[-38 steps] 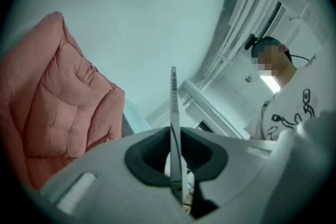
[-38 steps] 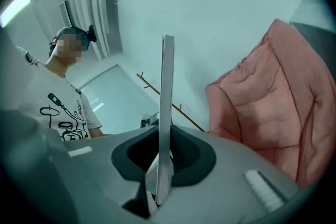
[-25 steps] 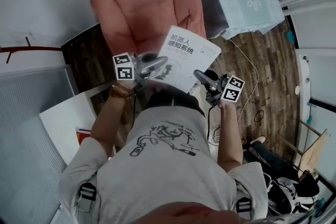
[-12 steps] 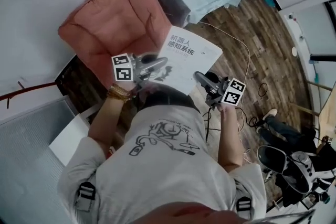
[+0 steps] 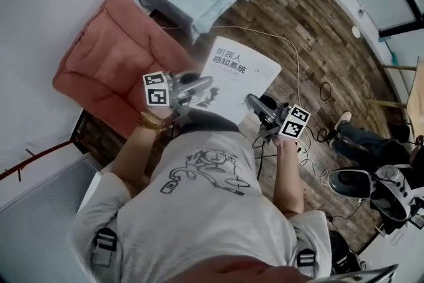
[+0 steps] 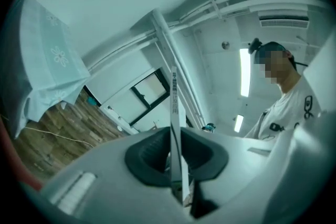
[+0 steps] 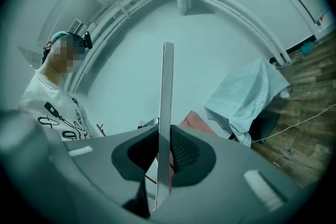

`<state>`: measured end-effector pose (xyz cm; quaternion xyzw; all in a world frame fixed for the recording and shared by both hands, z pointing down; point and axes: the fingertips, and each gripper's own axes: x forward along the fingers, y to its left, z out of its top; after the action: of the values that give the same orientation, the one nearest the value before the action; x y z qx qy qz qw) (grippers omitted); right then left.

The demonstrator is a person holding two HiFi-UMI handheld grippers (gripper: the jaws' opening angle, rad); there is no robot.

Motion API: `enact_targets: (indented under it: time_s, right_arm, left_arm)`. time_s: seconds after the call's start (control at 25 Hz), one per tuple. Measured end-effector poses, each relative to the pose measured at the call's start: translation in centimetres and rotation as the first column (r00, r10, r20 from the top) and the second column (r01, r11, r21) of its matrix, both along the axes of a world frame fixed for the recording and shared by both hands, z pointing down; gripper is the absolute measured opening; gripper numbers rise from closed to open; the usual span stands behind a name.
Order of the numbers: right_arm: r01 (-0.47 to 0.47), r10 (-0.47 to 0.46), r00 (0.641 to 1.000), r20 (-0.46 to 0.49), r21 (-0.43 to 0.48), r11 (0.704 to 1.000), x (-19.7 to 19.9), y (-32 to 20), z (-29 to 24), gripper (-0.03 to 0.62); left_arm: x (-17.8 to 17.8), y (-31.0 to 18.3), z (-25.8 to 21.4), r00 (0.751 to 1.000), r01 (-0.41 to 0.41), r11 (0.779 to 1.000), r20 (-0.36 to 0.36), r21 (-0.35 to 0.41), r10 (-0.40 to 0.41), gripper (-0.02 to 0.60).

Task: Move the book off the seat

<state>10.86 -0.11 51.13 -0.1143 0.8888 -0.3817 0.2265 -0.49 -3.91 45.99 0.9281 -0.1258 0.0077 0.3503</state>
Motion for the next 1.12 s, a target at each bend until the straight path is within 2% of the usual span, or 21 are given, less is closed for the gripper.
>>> enact_targets:
  time_s: [0.08, 0.16, 0.24, 0.32, 0.52, 0.6, 0.72, 0.8, 1.12]
  right_arm:
    - [0.013, -0.011, 0.999, -0.032, 0.074, 0.997, -5.0, 2.2, -1.6, 0.052]
    - [0.015, -0.007, 0.998, -0.06, 0.137, 0.99, -7.7, 4.3, -2.8, 0.052]
    - [0.006, 0.002, 0.998, -0.057, 0.14, 0.99, -9.2, 7.0, -2.8, 0.052]
    - [-0.01, 0.016, 0.999, -0.046, 0.126, 0.992, -8.8, 7.7, -2.2, 0.052]
    - [-0.066, 0.07, 0.997, -0.035, 0.103, 0.993, -4.8, 6.0, -1.1, 0.052]
    - [-0.092, 0.095, 0.995, -0.028, 0.09, 0.992, -3.2, 3.2, -1.0, 0.052]
    - [-0.134, 0.135, 0.991, -0.012, 0.062, 0.989, -1.0, -4.0, -0.9, 0.052]
    - [-0.152, 0.153, 0.988, -0.01, 0.053, 0.987, -0.7, -6.1, -1.1, 0.052]
    - [-0.166, 0.168, 0.986, -0.019, 0.069, 0.984, -0.8, -5.4, -2.0, 0.052]
  left_arm:
    - [-5.3, 2.8, -1.5, 0.999, 0.021, 0.997, -0.041, 0.075, -0.018, 0.046]
    - [-8.1, 5.2, -2.5, 0.997, 0.027, 0.99, -0.072, 0.136, -0.017, 0.046]
    - [-9.6, 7.9, -2.6, 0.997, 0.021, 0.99, -0.071, 0.142, -0.011, 0.046]
    - [-9.1, 8.5, -2.1, 0.998, 0.009, 0.99, -0.058, 0.14, 0.0, 0.046]
    - [-4.9, 6.2, -1.0, 0.998, -0.039, 0.992, -0.051, 0.117, 0.045, 0.046]
    - [-3.3, 3.2, -0.9, 0.997, -0.056, 0.994, -0.053, 0.098, 0.062, 0.046]
    - [-1.0, -4.3, -0.8, 0.995, -0.081, 0.994, -0.053, 0.071, 0.085, 0.046]
    - [-0.7, -6.6, -0.9, 0.994, -0.09, 0.994, -0.051, 0.063, 0.093, 0.046]
    - [-1.0, -5.9, -1.4, 0.993, -0.085, 0.994, -0.081, 0.069, 0.09, 0.046]
